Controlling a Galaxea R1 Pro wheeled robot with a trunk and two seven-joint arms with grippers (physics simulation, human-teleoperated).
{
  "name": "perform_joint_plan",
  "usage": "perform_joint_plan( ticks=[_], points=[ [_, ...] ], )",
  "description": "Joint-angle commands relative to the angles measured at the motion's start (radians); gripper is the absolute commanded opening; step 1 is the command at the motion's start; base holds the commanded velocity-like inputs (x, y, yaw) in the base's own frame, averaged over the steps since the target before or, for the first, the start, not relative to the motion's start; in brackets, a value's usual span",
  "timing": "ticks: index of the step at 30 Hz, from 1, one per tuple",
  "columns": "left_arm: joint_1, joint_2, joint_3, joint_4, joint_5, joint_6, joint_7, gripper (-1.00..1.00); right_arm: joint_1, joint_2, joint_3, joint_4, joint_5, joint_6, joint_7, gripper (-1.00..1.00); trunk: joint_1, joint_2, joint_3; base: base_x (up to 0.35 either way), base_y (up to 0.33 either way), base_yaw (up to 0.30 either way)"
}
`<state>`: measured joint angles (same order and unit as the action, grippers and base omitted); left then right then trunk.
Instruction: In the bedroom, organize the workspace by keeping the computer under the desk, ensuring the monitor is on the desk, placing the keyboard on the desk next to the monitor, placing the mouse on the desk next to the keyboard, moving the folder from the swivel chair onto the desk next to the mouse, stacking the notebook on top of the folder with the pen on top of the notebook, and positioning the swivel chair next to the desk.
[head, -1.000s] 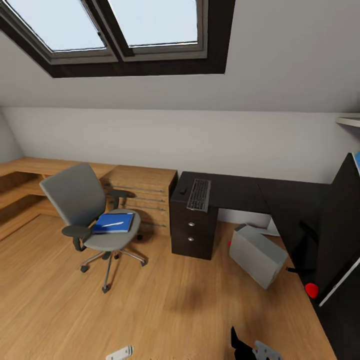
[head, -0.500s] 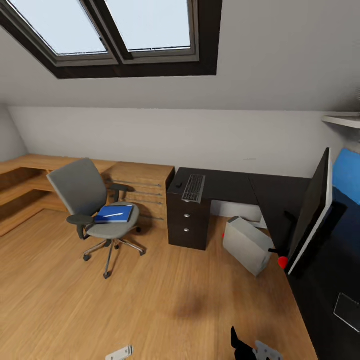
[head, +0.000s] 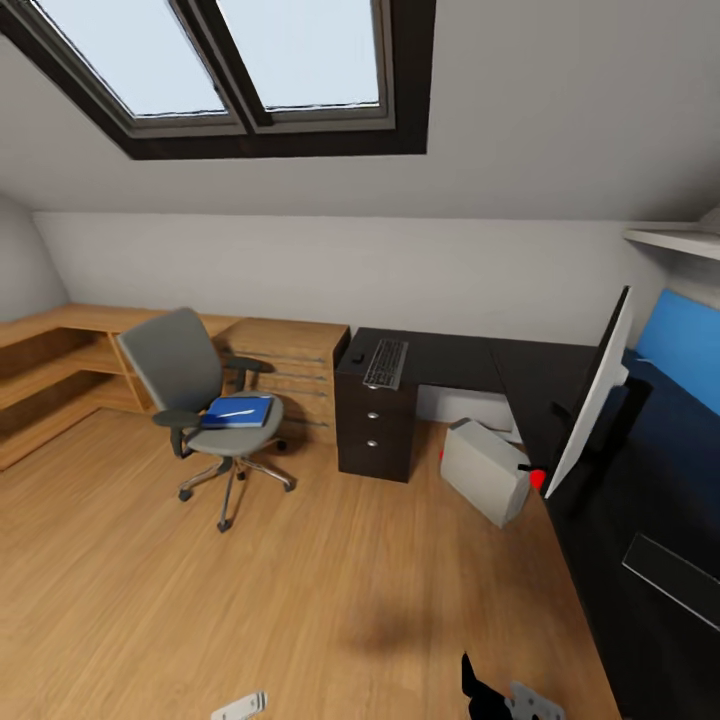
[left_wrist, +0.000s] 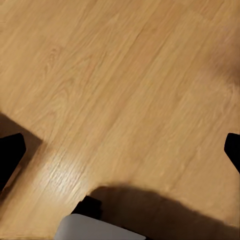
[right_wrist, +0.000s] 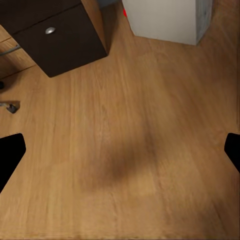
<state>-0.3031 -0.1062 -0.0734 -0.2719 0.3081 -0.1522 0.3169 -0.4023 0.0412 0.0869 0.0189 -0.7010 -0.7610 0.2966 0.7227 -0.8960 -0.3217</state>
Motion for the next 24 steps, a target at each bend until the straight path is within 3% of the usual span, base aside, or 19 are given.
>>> perform_joint_plan(
  ticks=[1,9,14,18,21,24],
  points=[
    [-0.001,0.000,-0.008,0.000,0.009,-0.004,0.005,1.00,-0.001,0.000,0.008,0.002,-0.011,-0.004,0.004,1.00,-0.001,-0.001,-0.001,-0.335,-0.005,0.000],
    [-0.001,-0.001,-0.009,0.000,0.009,-0.010,0.005,1.00,-0.001,0.001,0.011,-0.002,0.006,-0.016,0.011,1.00,-0.001,-0.001,-0.001,-0.255,-0.079,0.000],
    [-0.001,-0.002,-0.009,0.007,0.009,-0.056,0.005,1.00,-0.001,0.002,0.013,-0.041,0.070,-0.023,0.009,1.00,-0.001,-0.001,-0.001,-0.064,-0.033,0.000],
    [-0.001,-0.003,-0.010,0.029,0.007,-0.095,0.005,1.00,-0.001,-0.001,0.010,-0.152,0.126,-0.014,0.005,1.00,-0.001,-0.001,-0.001,-0.019,-0.010,0.000],
    [-0.001,-0.004,-0.010,0.036,0.007,-0.107,0.006,1.00,-0.001,-0.003,0.009,-0.240,0.144,0.014,0.003,1.00,-0.001,-0.001,-0.001,-0.007,-0.004,0.000],
    [-0.001,-0.005,-0.009,0.040,0.007,-0.115,0.007,1.00,-0.001,-0.013,0.005,-0.363,0.154,0.123,-0.003,1.00,-0.001,-0.001,-0.001,-0.003,-0.002,0.000]
  ],
)
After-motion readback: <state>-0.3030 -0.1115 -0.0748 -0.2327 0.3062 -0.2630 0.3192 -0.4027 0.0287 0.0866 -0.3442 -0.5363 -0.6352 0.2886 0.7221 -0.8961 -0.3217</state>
